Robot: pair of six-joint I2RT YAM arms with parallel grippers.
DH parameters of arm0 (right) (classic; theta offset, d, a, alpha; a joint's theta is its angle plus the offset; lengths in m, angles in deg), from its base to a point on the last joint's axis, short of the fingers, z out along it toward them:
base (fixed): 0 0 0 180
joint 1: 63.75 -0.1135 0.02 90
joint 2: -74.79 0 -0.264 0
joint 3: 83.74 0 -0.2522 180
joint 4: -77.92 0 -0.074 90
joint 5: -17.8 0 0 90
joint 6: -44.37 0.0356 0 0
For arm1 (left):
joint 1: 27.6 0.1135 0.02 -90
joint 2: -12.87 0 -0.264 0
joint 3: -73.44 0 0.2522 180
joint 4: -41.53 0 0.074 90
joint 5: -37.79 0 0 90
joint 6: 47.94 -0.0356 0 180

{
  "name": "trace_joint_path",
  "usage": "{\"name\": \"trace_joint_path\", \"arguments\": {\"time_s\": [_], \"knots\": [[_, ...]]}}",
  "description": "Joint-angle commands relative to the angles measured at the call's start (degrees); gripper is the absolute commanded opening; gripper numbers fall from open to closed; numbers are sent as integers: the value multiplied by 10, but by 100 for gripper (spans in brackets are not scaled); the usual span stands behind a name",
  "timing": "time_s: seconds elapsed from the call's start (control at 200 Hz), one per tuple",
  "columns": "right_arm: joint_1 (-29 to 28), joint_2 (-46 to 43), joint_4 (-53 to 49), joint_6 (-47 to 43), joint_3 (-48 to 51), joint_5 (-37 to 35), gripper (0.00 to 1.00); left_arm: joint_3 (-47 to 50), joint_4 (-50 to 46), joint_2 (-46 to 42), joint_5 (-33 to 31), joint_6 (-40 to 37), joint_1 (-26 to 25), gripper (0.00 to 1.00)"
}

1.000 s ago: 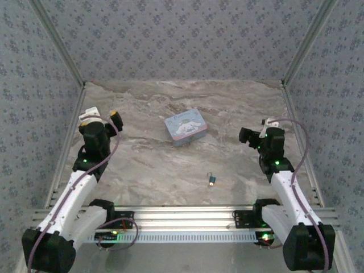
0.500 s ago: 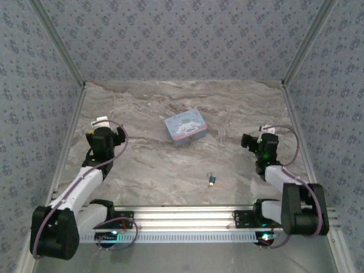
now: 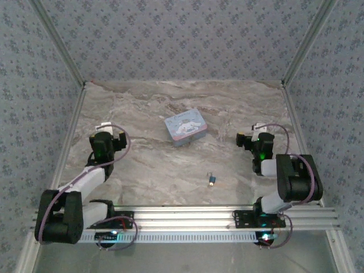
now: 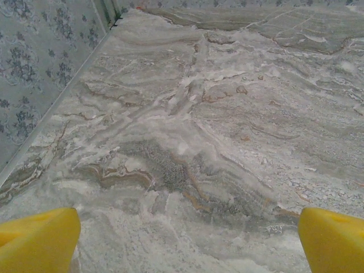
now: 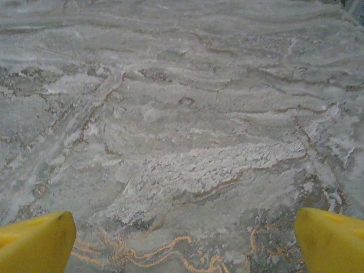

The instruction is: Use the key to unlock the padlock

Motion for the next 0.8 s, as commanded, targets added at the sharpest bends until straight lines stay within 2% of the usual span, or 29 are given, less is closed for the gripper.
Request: {"name": "trace_joint_path", "arguments": {"time_s": [0.0, 0.395, 0.62, 0.724, 0.799], "knots": [[10, 2, -18, -8, -39, 11, 100, 14, 79, 17, 38, -15, 9, 98], [7, 4, -14, -9, -39, 5, 100, 25, 248, 126, 103, -60, 22, 98], [6, 4, -14, -10, -39, 4, 100, 39, 355, 217, 136, -56, 37, 98], [7, 4, -14, -10, -39, 4, 100, 14, 303, 215, 146, -53, 44, 98], [7, 4, -15, -10, -39, 4, 100, -34, 220, 221, 159, -32, 64, 98]]}}
